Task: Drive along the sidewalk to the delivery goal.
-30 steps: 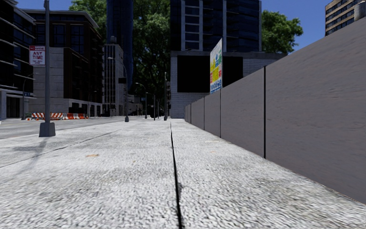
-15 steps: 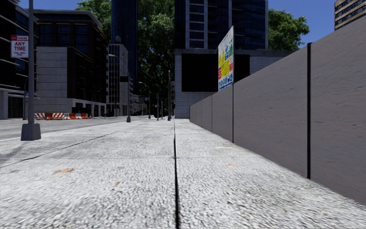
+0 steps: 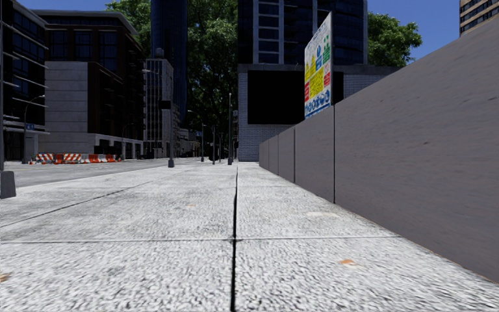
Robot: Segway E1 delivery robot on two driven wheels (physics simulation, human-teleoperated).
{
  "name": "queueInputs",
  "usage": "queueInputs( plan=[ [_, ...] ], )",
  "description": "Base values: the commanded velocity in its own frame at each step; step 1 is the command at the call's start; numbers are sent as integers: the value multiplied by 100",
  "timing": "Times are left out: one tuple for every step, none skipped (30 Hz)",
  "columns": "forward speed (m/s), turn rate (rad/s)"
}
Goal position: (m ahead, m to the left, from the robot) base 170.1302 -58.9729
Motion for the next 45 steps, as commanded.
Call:
queueInputs(
  plan=[
    [200,0],
    [200,0],
    [200,0],
    [200,0],
    [200,0],
    [200,0],
    [200,0],
    [200,0],
    [200,0],
    [200,0],
    [200,0],
    [200,0],
    [200,0],
    [200,0],
    [200,0],
    [200,0],
    [200,0],
    [200,0],
    [200,0],
    [200,0],
    [200,0],
    [200,0],
    [200,0],
    [200,0],
    [200,0],
    [200,0],
    [200,0],
    [200,0],
    [200,0],
    [200,0],
    [200,0],
    [200,0],
    [200,0],
    [200,0],
    [200,0],
    [200,0],
    [200,0],
    [200,0],
    [200,0],
    [200,0],
    [200,0],
    [196,0],
    [196,0],
    [192,0],
    [191,0]
  ],
)
